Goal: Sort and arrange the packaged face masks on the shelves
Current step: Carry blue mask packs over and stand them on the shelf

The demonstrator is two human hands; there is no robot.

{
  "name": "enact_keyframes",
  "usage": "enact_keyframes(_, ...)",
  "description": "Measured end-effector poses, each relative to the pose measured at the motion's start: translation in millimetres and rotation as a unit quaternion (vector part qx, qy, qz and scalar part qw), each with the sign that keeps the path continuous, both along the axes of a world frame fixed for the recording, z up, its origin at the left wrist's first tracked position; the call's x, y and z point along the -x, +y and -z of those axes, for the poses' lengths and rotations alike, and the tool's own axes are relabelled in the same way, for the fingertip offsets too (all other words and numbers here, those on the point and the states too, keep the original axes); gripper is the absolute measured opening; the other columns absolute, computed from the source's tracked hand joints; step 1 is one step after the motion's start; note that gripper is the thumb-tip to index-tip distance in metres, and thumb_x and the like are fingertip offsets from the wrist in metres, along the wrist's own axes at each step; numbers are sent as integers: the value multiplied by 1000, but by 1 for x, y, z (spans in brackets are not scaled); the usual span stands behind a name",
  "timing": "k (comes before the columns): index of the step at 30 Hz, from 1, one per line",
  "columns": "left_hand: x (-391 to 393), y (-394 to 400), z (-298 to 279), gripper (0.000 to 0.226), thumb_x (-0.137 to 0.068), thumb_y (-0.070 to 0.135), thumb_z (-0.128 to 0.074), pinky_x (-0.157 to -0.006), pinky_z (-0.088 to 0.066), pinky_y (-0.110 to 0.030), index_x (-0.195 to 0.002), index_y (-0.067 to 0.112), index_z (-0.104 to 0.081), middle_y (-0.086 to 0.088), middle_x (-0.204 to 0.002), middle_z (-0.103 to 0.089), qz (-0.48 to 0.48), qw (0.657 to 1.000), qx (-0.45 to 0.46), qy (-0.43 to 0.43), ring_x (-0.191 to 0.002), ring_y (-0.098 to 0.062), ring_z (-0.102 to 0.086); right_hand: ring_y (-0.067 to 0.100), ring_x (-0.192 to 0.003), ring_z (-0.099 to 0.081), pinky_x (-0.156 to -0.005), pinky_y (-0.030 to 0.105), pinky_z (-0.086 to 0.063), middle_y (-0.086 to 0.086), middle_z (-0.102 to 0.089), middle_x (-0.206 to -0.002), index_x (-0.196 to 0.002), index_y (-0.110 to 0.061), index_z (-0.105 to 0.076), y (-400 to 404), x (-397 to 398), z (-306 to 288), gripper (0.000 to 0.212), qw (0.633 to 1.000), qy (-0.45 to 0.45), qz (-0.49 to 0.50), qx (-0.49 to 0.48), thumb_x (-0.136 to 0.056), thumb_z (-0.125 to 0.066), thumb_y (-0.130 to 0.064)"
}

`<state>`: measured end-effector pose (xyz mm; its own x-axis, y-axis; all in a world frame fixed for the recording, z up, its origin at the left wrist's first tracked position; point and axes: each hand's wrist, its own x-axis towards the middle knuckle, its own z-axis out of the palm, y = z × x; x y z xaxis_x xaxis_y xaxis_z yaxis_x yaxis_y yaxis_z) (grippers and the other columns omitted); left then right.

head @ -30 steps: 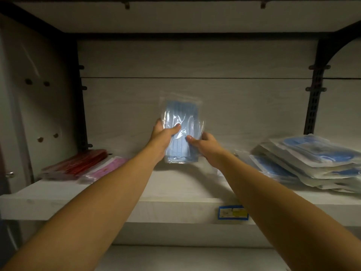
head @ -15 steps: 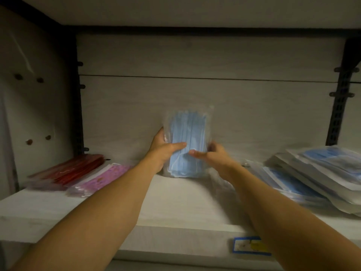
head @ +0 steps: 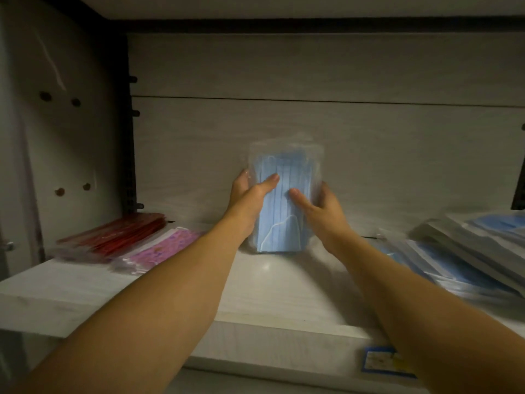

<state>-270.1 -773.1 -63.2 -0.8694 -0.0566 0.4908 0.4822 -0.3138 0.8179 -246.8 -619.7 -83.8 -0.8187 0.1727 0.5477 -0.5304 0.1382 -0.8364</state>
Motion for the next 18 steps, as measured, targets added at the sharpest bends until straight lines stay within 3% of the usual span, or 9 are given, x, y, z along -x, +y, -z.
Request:
enact_keyframes(4, 2, -4, 1, 41, -85, 19, -79, -91, -59, -44, -122, 15, -62, -7, -111, -74, 8, 998, 48, 25, -100, -24, -73, 11, -90, -74, -67, 21, -57, -4, -74, -106, -120, -18, -63, 5, -6, -7, 45, 1000, -1, -1, 23, -83, -82, -37)
enact_keyframes(7, 4, -8, 4, 40, -84, 22, -80, -95, -57, -47, -120, 16, -64, -4, -110, -75, -4, 997, 70, 20, -99, -21, -74, 10, -94, -72, -72, 25, -57, -6, -73, -109, -122, -22, -62, 13, -7, -7, 54, 999, -38, -3, -7, -78, -85, -42)
enact_keyframes(11, 4, -5, 3, 44, -80, 19, -76, -99, -54, -49, -122, 14, -64, -6, -112, -75, 7, 999, 44, 9, -103, -25, -72, 8, -95, -69, -70, 20, -52, -7, -71, -108, -119, -21, -60, 12, -7, -9, 43, 999, -43, -10, 28, -83, -82, -30)
enact_keyframes(13, 2, -1, 3, 54, -77, 19, -72, -102, -51, -52, -129, 17, -60, -6, -118, -73, 20, 999, 44, 2, -109, -27, -70, 12, -93, -71, -74, 28, -59, -1, -73, -109, -118, -18, -62, 7, -7, -10, 42, 997, -49, -19, 63, -83, -82, -29)
enact_keyframes(15, 2, 3, 1, 50, -83, 15, -67, -106, -48, -53, -132, 19, -58, -6, -123, -70, 20, 999, 46, 19, -115, -27, -66, 19, -95, -74, -84, 43, -61, 2, -75, -110, -121, -16, -63, 2, -5, -10, 49, 995, -49, -23, 79, -80, -85, -32)
enact_keyframes(18, -1, 3, -3, 55, -82, 25, -67, -109, -46, -52, -135, 23, -56, -1, -129, -67, 9, 998, 45, 37, -121, -23, -63, 20, -96, -75, -85, 48, -61, 2, -76, -109, -123, -17, -64, 1, -4, -8, 55, 996, -35, -28, 82, -76, -88, -35)
